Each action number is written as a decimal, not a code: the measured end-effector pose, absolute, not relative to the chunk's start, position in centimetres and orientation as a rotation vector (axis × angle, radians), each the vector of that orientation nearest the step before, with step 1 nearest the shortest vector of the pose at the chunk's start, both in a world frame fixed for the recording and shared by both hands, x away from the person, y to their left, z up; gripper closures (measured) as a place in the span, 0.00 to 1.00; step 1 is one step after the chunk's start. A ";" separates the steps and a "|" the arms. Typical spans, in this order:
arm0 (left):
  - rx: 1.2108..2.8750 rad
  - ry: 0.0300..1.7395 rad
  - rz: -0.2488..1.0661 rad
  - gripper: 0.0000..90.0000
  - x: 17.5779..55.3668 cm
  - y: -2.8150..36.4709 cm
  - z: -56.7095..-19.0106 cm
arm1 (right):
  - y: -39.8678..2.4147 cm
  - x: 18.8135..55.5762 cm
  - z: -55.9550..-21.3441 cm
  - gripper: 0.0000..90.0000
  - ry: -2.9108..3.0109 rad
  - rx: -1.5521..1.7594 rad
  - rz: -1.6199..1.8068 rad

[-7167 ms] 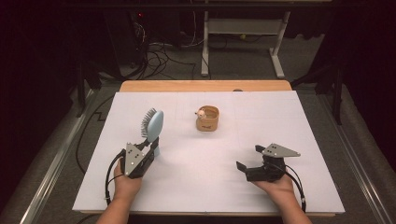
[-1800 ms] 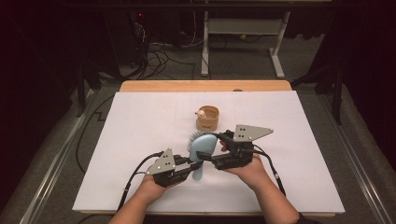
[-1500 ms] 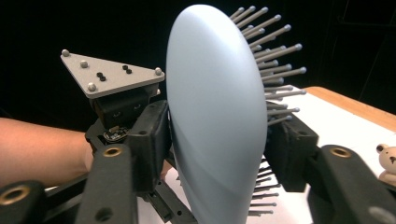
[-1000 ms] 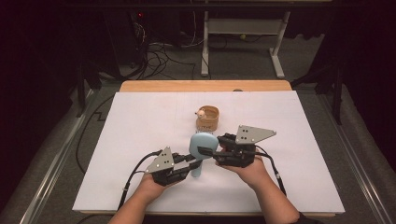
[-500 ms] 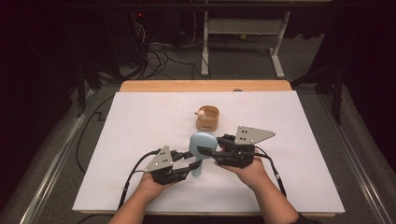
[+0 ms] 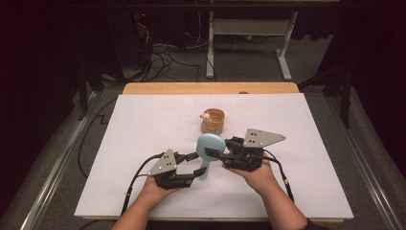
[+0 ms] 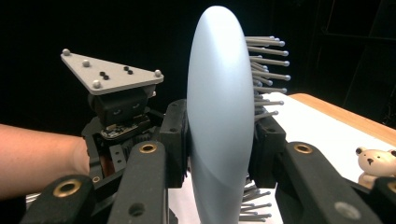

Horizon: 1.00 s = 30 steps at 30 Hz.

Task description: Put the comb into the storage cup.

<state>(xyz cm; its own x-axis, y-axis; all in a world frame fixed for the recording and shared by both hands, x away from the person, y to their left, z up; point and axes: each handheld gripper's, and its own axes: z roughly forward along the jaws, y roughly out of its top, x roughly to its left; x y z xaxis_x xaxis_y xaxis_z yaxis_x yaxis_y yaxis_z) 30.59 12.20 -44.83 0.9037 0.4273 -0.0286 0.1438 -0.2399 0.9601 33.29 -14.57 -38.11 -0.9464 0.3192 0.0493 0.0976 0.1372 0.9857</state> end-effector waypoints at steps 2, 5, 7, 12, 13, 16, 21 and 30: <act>1.805 0.441 0.279 0.44 30.7 12.3 -44.8 | -14.6 33.3 -38.1 0.73 2.225 0.417 1.905; 1.803 0.445 0.280 0.41 30.7 12.4 -44.8 | -14.7 33.3 -38.1 0.73 2.225 0.422 1.905; 1.802 0.446 0.280 0.40 30.7 12.5 -44.8 | -14.8 33.3 -38.1 0.73 2.223 0.427 1.902; 1.794 0.462 0.288 0.36 30.8 12.7 -44.9 | -14.9 33.3 -38.0 0.73 2.213 0.436 1.898; 1.790 0.470 0.291 0.35 30.8 12.8 -45.0 | -15.0 33.3 -38.0 0.73 2.211 0.439 1.897; 1.786 0.478 0.311 0.33 30.9 13.0 -45.1 | -15.1 33.3 -37.9 0.73 2.205 0.444 1.894; 1.776 0.496 0.326 0.29 31.0 13.4 -45.3 | -15.3 33.2 -38.0 0.73 2.197 0.449 1.881; 1.765 0.540 0.352 0.17 31.1 14.3 -45.1 | -15.6 33.2 -38.0 0.73 2.188 0.455 1.874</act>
